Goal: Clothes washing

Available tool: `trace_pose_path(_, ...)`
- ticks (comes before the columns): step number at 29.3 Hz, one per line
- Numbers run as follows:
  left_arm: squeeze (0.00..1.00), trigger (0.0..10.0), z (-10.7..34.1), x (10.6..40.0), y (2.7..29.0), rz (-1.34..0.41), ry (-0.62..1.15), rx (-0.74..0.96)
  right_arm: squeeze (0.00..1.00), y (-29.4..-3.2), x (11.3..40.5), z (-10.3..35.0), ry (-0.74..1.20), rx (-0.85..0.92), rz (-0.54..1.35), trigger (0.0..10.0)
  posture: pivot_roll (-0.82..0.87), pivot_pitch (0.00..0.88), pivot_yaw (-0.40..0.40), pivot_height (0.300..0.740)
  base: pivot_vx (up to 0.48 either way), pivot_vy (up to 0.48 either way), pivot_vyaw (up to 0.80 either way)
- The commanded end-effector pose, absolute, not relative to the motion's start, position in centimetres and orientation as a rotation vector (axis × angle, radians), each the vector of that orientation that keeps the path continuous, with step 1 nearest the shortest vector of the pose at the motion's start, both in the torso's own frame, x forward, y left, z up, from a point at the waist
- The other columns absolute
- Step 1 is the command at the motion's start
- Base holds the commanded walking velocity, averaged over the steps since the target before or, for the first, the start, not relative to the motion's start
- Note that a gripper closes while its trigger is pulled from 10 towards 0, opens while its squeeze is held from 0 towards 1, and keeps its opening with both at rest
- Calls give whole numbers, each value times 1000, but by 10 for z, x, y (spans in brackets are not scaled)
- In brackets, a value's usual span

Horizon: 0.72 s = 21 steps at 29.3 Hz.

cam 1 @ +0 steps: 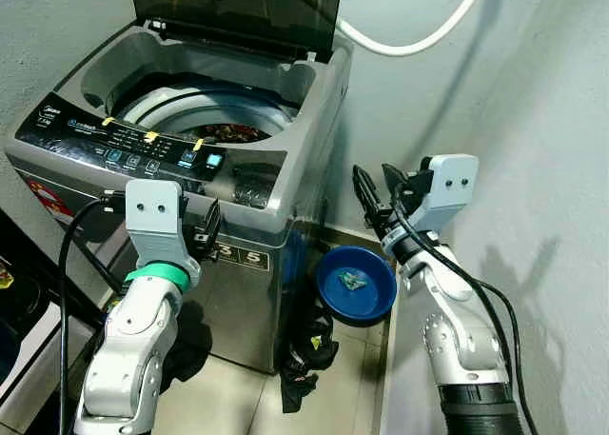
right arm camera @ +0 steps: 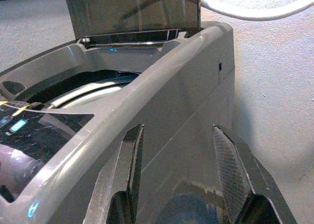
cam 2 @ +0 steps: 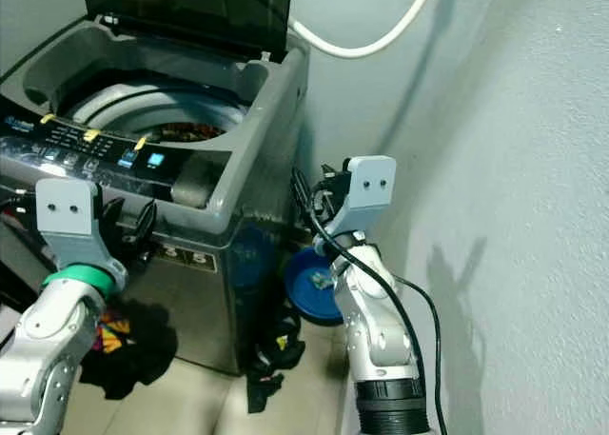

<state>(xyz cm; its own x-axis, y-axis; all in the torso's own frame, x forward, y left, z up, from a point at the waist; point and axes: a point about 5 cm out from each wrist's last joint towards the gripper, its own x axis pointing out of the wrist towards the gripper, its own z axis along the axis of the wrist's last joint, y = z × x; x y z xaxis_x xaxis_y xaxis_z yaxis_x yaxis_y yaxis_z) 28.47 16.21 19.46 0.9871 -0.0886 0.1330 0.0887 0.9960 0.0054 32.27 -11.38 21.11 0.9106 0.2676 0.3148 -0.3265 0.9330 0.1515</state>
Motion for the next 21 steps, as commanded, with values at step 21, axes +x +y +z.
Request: trace_pose_path(21,0,10000,191,283,163,-88,-114,-17,0,-115,323,209,-284,210,301,10000,89,45,6,740,0,134,0)
